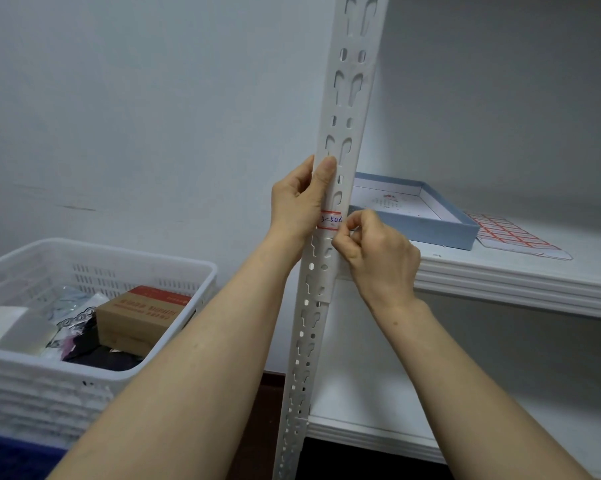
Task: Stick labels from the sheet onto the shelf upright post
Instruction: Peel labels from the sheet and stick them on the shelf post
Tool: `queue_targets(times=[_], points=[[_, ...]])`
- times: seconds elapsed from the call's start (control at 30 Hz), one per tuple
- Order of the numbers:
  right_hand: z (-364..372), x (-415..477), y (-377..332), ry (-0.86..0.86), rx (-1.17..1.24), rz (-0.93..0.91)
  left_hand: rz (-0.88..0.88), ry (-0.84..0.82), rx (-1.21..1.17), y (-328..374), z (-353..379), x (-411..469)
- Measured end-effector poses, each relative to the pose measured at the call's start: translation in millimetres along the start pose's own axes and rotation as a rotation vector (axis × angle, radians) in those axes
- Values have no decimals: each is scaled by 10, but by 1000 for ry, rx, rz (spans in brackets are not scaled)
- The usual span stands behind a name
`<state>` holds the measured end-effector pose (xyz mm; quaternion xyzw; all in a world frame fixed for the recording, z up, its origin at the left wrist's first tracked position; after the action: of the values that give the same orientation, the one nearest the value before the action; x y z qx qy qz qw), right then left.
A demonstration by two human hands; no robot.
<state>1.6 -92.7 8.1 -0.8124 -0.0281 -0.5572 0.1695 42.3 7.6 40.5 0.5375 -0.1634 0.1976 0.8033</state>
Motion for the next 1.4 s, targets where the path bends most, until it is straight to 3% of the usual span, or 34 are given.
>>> queue_targets(times=[0.1,0.27,0.4,0.47,0.53,0.57,0.63,0.73,0.83,0.93,1.27,1.4], points=[[-42,-6,84,-232,307,313,4,-4,12,1,-3,-2],[-222,237,232,-224,946,788,32,3,33,13,1,-20],[-361,469,373,-354,1053,996,32,63,146,-85,1,13],[-373,594,454,-355,985,983,176,242,457,-112,66,-3],[-377,717,521,-359,922,926,525,453,616,38,213,-128],[-374,774,547,-373,916,906,684,434,598,97,322,-187],[-362,859,609,-415,930,888,854,238,526,168,533,-260],[-375,949,715,-466,952,895,680,-17,511,176,725,-281],[-389,1006,841,-470,985,936,302,-59,528,81,848,-206],[-390,1038,956,-465,986,961,81,-65,557,3,936,-93],[-336,1122,1224,-528,954,883,-80,-146,607,-148,1142,130],[-297,1141,1223,-539,819,808,-97,-166,605,-213,1180,185]])
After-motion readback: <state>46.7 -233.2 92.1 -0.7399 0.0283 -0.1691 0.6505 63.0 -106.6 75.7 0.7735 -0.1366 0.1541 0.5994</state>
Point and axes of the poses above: each hand's wrist, its own x-axis towards the middle knuckle, its own z-axis out of the palm, y = z × x, the point moved 2 cm from there along x, towards the middle knuckle, and after that the axes turned 5 degrees about y, right-handed, at the moved point
